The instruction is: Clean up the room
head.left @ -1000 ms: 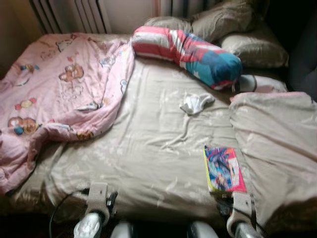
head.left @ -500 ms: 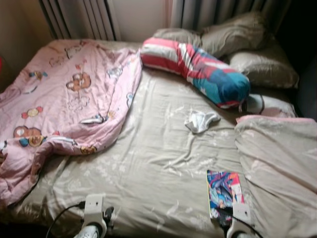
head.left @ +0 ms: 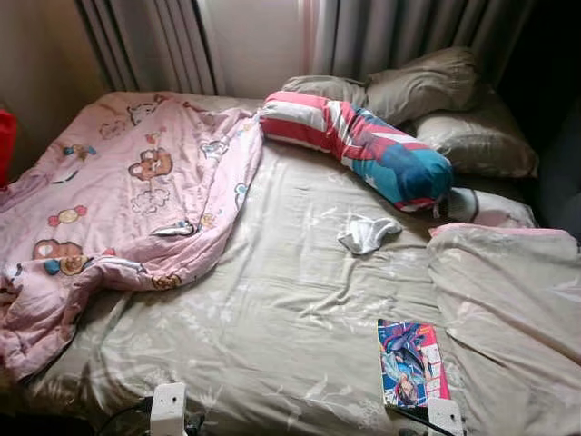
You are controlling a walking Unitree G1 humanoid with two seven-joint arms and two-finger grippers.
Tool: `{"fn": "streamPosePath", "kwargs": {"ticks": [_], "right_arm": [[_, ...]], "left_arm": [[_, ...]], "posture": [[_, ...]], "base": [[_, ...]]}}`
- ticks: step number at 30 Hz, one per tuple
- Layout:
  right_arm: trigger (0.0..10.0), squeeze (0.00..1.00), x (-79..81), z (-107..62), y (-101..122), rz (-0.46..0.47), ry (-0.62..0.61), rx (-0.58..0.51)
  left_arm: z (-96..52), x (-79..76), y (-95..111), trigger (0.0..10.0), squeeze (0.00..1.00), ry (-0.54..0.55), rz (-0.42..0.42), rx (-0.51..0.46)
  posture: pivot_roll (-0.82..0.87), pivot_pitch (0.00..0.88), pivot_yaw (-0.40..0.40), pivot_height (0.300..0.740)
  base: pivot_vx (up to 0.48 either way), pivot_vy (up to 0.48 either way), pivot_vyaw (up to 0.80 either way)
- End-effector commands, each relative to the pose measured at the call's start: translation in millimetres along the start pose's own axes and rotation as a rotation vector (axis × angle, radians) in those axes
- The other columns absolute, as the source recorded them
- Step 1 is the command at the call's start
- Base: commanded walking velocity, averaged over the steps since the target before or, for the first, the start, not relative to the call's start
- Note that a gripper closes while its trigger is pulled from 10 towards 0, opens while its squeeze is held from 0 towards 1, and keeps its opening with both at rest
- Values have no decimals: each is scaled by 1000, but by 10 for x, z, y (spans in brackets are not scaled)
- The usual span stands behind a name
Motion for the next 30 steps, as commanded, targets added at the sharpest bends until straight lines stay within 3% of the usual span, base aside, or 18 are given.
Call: {"fn": "streamPosePath", "kwargs": {"ticks": [1, 30], "right_arm": [[10000, 0, -46, -21, -123, -4, -16, 34], [10000, 0, -32, -36, -236, -60, -33, 55]], "left_arm": [[-24, -15, -121, 10000, 0, -20, 24, 46], [-61, -35, -279, 10000, 0, -35, 42, 107]], "posture": [[-46, 92, -8, 740], [-52, 114, -9, 740]], "base": [[0, 0, 0], [0, 0, 0]]}}
Point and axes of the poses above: a point about 5 cm out from each wrist's last joint towards the gripper, its own z axis pointing out of the wrist towards the gripper, its own y axis along the axis of the wrist's last joint, x = y × z, the point moved 5 cm from there along z, pointing out of the wrist towards the gripper, and after that the axes turned 15 degrees about z, right-handed, at the moved point
